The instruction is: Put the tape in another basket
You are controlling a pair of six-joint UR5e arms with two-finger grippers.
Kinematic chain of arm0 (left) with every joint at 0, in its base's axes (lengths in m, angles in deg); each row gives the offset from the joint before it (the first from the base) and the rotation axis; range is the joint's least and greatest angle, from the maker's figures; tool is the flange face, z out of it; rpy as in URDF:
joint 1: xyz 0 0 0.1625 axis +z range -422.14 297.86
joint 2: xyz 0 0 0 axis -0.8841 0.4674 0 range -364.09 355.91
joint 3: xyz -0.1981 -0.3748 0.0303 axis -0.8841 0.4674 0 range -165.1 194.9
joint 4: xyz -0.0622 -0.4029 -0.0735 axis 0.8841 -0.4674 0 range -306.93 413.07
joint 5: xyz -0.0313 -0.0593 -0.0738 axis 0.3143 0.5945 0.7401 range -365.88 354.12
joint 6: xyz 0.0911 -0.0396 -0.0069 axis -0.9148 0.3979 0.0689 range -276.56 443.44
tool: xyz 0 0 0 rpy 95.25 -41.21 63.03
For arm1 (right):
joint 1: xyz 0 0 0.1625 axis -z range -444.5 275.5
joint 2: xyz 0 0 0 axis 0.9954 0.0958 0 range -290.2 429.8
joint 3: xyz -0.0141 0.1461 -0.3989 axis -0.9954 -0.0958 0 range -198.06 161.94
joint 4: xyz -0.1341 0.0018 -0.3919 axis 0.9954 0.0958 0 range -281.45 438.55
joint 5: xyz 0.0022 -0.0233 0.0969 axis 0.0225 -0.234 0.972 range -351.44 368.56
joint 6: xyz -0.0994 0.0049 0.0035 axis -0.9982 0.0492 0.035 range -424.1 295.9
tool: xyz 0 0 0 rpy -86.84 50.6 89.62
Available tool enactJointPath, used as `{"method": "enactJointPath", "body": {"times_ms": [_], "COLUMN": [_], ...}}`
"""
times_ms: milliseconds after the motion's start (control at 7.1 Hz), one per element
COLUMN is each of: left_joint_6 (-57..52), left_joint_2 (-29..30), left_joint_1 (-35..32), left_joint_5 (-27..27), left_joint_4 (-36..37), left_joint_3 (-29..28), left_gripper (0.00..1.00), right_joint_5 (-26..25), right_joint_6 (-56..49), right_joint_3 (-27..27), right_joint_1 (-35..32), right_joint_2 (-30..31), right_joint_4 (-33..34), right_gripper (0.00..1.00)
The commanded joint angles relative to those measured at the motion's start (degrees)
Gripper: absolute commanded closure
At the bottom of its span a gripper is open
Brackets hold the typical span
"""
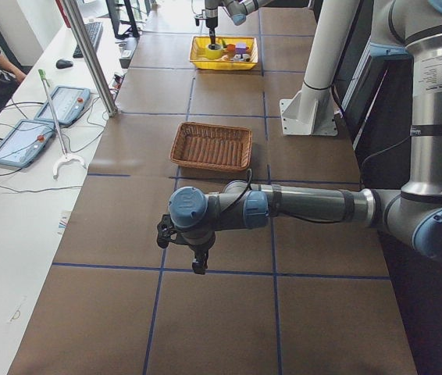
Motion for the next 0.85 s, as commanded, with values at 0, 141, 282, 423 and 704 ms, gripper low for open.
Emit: {"method": "enactJointPath", "body": {"times_ms": [0,141,282,423,704], "left_joint_6": [0.00,0.00,0.09,0.09,0.52], "left_joint_2": [0.07,0.07,-0.02,0.07,0.59], "left_joint_1": [0.00,0.00,0.00,0.00,0.09], "left_joint_5": [0.00,0.00,0.00,0.00,0.00], "left_joint_4": [0.00,0.00,-0.09,-0.09,-4.98], "left_joint_3": [0.04,0.04,0.13,0.13,0.21], "left_gripper": [0.00,0.00,0.00,0.00,0.00], "right_joint_5": [-0.33,-0.60,0.27,0.28,2.20], "right_joint_6": [0.17,0.08,0.08,0.43,9.25], "right_joint_3": [1.01,1.89,2.24,3.81,10.82], "right_joint_1": [-0.24,-0.59,-1.03,-1.12,-1.30], "right_joint_2": [0.60,0.86,0.60,0.77,0.86], "right_joint_4": [-0.42,-0.50,-0.51,-0.42,-0.42], "right_gripper": [0.99,1.00,1.00,1.00,1.00]}}
